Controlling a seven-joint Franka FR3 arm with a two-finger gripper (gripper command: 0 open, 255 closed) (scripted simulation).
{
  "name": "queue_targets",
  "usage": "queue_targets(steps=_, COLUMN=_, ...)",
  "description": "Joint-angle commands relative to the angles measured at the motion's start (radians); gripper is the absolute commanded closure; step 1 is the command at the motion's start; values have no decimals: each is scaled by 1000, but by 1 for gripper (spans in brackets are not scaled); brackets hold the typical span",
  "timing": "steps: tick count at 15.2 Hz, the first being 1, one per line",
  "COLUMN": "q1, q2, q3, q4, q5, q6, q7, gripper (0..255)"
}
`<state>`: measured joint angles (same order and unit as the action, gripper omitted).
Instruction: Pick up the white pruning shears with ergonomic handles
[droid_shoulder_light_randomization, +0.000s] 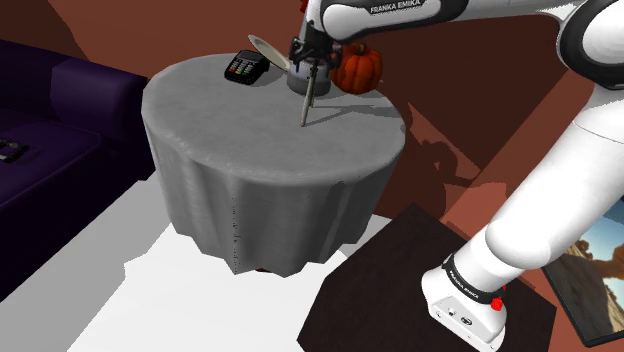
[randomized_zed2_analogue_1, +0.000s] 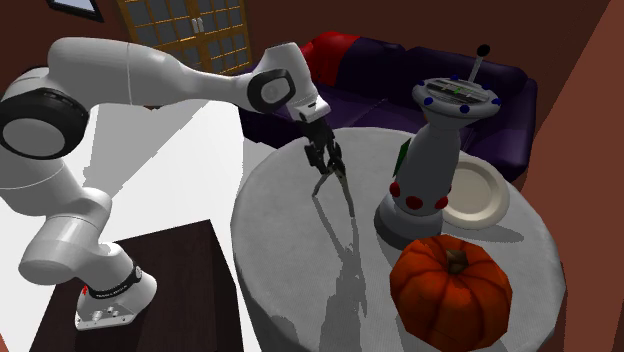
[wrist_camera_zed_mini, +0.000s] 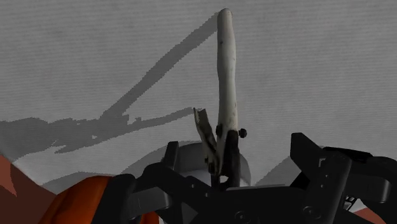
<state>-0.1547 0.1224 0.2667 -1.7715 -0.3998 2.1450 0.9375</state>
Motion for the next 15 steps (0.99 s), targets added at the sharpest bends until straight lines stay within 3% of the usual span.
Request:
queue_targets(steps=1, q1=0, q2=5, q3=-2, q4=-19, q5=-8, q6=23, q7=11, gripper=0)
queue_targets(steps=4, q1=-1, q2=9, q3=-3, q4=-35, q5=-14, q6=41, q7=19, gripper=0)
queue_targets(steps=5, q1=-1, q2=8, q3=-3, q4=-35, q5=-13, q6=41, q7=18, gripper=255)
queue_targets(steps=15, q1=0, q2=6, q3=-2, q4=-25, q5=-10, q6=30, q7=14, gripper=255)
